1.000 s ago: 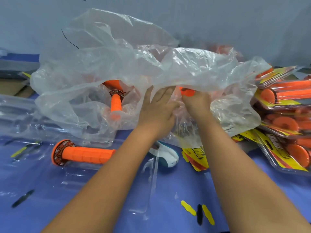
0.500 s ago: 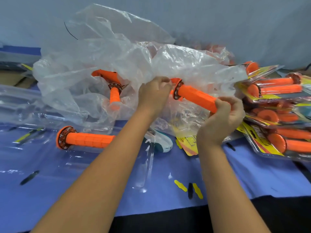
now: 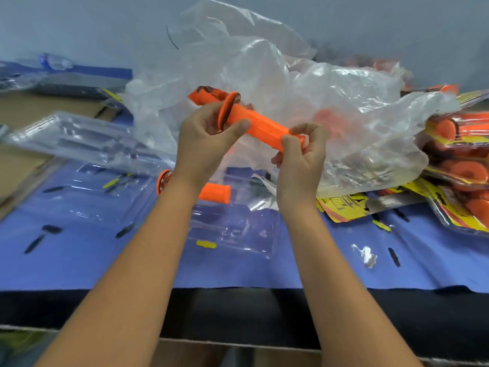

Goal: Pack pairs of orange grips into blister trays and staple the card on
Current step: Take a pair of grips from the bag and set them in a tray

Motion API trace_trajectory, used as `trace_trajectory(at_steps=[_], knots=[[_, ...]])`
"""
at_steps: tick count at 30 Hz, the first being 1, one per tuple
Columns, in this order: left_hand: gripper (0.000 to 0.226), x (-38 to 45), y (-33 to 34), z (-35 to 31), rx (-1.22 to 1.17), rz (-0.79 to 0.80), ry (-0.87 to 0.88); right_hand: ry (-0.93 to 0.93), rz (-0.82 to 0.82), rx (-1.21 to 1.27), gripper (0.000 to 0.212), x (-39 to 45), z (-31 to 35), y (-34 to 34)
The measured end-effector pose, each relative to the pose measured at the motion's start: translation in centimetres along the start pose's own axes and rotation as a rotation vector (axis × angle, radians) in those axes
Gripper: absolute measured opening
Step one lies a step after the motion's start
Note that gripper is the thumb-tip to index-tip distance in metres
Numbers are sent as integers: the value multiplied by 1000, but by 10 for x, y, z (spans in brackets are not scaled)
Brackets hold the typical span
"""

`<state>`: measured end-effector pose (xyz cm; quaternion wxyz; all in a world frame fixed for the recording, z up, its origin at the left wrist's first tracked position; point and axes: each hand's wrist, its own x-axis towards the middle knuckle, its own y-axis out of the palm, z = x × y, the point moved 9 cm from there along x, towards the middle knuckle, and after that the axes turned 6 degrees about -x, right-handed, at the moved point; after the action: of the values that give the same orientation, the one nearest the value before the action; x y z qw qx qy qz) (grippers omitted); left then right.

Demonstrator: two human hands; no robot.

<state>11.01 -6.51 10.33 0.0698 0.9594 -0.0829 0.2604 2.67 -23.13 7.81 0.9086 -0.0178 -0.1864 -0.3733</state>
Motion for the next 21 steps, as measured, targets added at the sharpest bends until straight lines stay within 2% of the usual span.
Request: trace_trajectory(at_steps=[2, 5, 7, 9, 11, 14, 17, 19, 21], knots=[[27, -2, -16, 4, 20, -24, -36, -2, 33, -46, 9, -2, 1, 12], [22, -5, -29, 2, 59, -34, -36, -228, 114, -351, 25, -11, 22, 30], [20, -7, -32, 2, 97, -8, -36, -364, 283, -414, 39, -18, 33, 52], [18, -9, -36, 5, 53, 15, -77, -386, 466, -453, 47, -23, 31, 73], [12, -10, -36, 5, 28, 55, -100, -385, 548, -505, 44, -24, 28, 83], [21, -10, -38, 5, 66, 108, -116, -394, 542, -547, 26, -21, 26, 83], [29, -16, -39, 17, 48, 230, -208, -268, 598, -522, 22, -21, 11, 82], [20, -24, -44, 33, 119, 301, -294, -203, 550, -537, 28, -18, 4, 73], [21, -32, -54, 48, 263, 350, -345, -158, 434, -539, 28, -11, 0, 58]])
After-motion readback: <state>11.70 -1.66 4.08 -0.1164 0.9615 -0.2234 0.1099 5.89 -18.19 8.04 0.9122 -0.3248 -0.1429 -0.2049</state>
